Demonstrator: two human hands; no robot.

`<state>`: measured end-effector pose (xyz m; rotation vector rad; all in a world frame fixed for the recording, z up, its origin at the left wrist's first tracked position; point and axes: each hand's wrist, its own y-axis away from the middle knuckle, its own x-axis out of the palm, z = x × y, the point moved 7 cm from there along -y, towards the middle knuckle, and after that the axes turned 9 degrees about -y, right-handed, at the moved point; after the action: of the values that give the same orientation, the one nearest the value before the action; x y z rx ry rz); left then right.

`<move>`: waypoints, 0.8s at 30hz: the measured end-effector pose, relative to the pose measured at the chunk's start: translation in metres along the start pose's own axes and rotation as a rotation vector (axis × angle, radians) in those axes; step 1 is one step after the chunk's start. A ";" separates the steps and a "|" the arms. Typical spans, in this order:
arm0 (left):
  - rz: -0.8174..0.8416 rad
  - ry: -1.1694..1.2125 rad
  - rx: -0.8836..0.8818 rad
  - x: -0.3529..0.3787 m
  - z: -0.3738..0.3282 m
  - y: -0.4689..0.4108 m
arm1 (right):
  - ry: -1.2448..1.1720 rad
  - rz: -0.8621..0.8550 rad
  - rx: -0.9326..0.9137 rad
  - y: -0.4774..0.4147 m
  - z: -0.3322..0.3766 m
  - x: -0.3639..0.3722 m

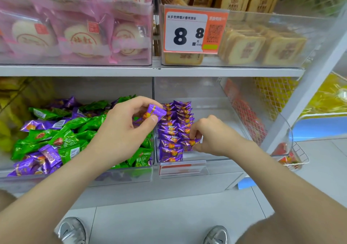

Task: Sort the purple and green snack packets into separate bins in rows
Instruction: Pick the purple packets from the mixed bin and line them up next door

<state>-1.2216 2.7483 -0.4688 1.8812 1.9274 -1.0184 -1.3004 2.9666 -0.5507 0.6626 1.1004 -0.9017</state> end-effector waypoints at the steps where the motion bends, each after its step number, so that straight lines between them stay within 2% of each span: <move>1: -0.007 -0.009 0.009 -0.001 -0.001 0.000 | -0.001 -0.005 -0.001 0.000 0.000 0.000; 6: -0.073 0.049 0.029 -0.007 -0.007 0.003 | 0.003 -0.066 -0.018 0.006 0.002 -0.014; 8: -0.092 0.134 0.040 -0.010 -0.013 0.004 | -0.105 -0.203 -0.043 0.014 0.013 -0.034; 10: -0.090 0.221 0.024 -0.010 -0.016 0.004 | -0.479 -0.343 -0.035 0.027 0.028 -0.054; 12: -0.072 0.335 -0.053 -0.005 -0.013 0.003 | -0.936 -0.339 -0.079 0.041 0.048 -0.062; 13: -0.068 0.386 -0.098 -0.002 -0.012 0.003 | -1.055 -0.324 -0.129 0.048 0.060 -0.064; 16: -0.043 0.451 -0.172 0.008 -0.010 0.005 | -1.117 -0.308 -0.199 0.060 0.084 -0.060; 19: 0.000 0.459 -0.162 0.011 -0.011 0.005 | -1.197 -0.325 -0.098 0.056 0.074 -0.056; 22: 0.023 0.309 -0.083 0.008 -0.016 0.002 | -1.221 -0.186 -0.043 0.052 0.064 -0.055; 24: 0.004 0.099 -0.005 0.007 -0.018 0.002 | -1.197 -0.138 -0.014 0.051 0.056 -0.057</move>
<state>-1.2160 2.7650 -0.4614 1.9659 1.9777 -0.9345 -1.2409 2.9613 -0.4776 -0.0415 0.0673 -1.1532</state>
